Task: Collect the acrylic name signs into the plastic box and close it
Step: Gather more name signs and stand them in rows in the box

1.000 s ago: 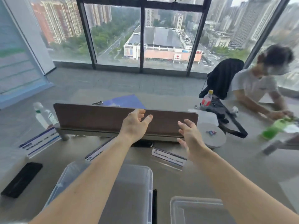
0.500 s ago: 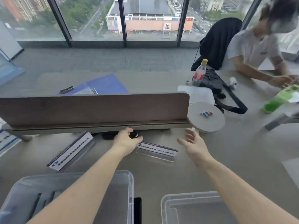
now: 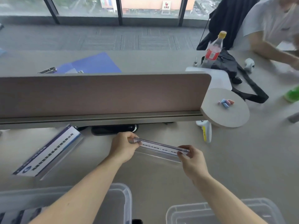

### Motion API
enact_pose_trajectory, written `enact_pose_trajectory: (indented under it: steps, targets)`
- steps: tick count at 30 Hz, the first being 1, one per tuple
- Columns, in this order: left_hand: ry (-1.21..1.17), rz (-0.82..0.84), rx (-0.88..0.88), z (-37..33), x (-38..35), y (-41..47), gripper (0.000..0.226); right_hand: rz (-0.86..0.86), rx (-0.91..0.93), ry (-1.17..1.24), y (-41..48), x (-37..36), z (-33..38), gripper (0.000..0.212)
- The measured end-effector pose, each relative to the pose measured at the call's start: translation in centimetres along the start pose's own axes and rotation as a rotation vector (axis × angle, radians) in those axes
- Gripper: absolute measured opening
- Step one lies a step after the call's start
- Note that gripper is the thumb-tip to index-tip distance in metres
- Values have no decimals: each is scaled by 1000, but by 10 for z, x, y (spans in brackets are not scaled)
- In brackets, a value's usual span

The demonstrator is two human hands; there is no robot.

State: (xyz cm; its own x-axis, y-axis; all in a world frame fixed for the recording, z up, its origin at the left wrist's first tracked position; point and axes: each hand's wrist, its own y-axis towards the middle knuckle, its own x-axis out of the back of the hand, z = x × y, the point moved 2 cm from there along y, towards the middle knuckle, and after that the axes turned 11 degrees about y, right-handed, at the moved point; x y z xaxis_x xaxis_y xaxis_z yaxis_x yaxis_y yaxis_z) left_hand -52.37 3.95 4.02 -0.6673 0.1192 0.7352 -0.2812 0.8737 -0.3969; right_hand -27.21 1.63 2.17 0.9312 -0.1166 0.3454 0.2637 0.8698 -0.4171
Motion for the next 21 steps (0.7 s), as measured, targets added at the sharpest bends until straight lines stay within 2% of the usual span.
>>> enact_pose_trajectory:
  steps: [6,11,15,21]
  targets:
    - [-14,-76,-38,-7,15,-8,19,-9,54,34,-4,2,17,15]
    - [-40,-101,-70,-29,59,-36,23,3,130,93,-28,19,58,16]
    - [-55,-163,-162,-59,117,-70,21,25,278,106,-65,44,117,3]
    - [-29,-282,-336,-112,216,-144,22,45,458,300,-143,85,216,6]
